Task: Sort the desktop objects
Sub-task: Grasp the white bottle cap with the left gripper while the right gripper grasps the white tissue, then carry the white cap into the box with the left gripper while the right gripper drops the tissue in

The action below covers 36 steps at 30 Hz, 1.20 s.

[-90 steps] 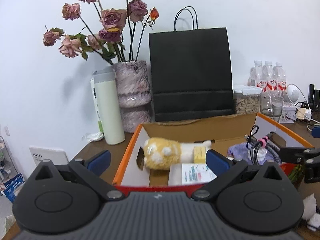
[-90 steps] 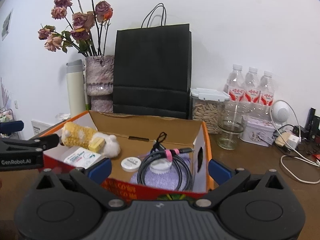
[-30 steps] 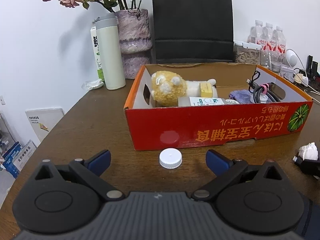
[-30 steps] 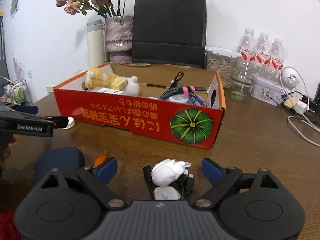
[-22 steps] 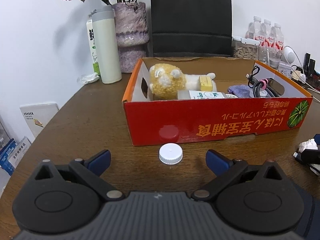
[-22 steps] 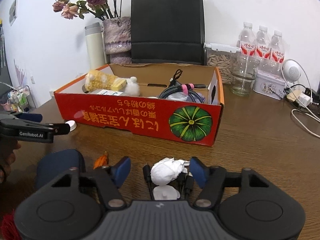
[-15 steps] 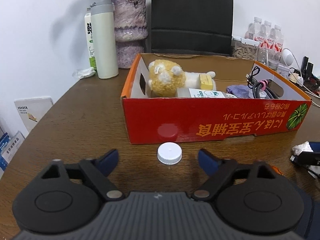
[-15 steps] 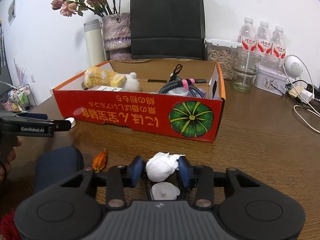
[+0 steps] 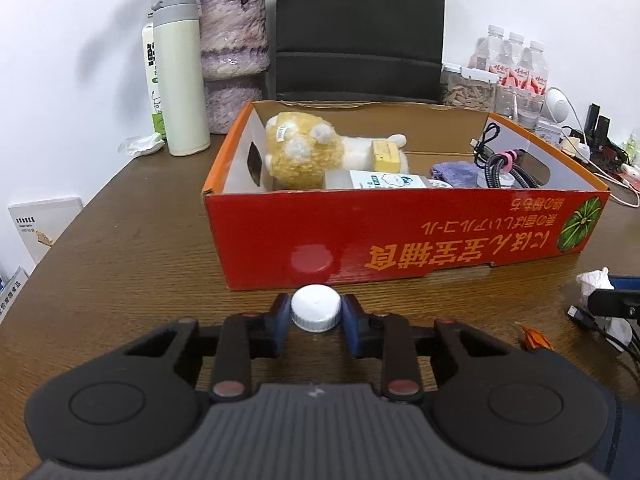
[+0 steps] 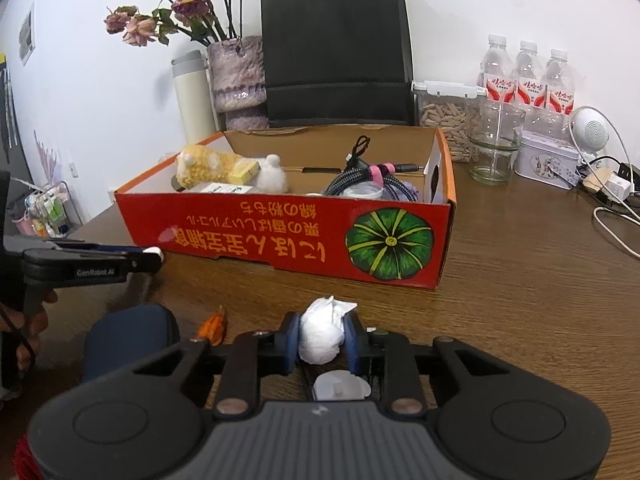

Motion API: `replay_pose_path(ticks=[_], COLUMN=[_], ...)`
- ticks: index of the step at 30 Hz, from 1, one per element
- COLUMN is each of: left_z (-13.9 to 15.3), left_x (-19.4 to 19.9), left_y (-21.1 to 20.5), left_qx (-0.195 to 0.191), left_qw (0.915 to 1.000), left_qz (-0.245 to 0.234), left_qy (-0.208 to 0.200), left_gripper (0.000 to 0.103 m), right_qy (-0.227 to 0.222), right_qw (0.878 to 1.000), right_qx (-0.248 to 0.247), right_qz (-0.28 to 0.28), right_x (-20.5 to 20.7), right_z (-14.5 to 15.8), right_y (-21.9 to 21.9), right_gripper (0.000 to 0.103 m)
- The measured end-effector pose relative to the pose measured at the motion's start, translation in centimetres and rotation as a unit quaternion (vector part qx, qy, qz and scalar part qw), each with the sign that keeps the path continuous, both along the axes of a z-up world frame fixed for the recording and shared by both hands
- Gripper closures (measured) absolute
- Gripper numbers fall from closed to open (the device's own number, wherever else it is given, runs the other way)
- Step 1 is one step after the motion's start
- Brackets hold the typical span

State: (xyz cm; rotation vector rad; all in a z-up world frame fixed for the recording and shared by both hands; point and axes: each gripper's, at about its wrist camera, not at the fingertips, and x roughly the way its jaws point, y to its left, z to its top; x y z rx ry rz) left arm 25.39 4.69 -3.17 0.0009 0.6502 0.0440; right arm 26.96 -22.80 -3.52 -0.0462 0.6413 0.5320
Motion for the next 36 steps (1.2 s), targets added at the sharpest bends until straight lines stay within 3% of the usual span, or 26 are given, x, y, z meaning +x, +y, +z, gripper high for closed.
replay_pose_path(ticks=[21,36], left_z=[4.6,9.0], left_x=[-2.7,0.3], left_y=[-2.4,-4.3], left_qx=[0.044,0.043], left_qw=[0.9950,0.9879], left_qz=[-0.003,0.019], left_qy=[-0.089,-0.148], left_gripper=[0.074,0.074], right_qy=[-0.081,-0.144], right_qw=[0.994,0.986], right_qx=[0.069,0.085], right_qz=[-0.008,-0.027], right_x=[-1.8,1.6], right_z=[3.8,7.8], right_y=[-0.2,1.5], right_gripper=[0.082,0.082])
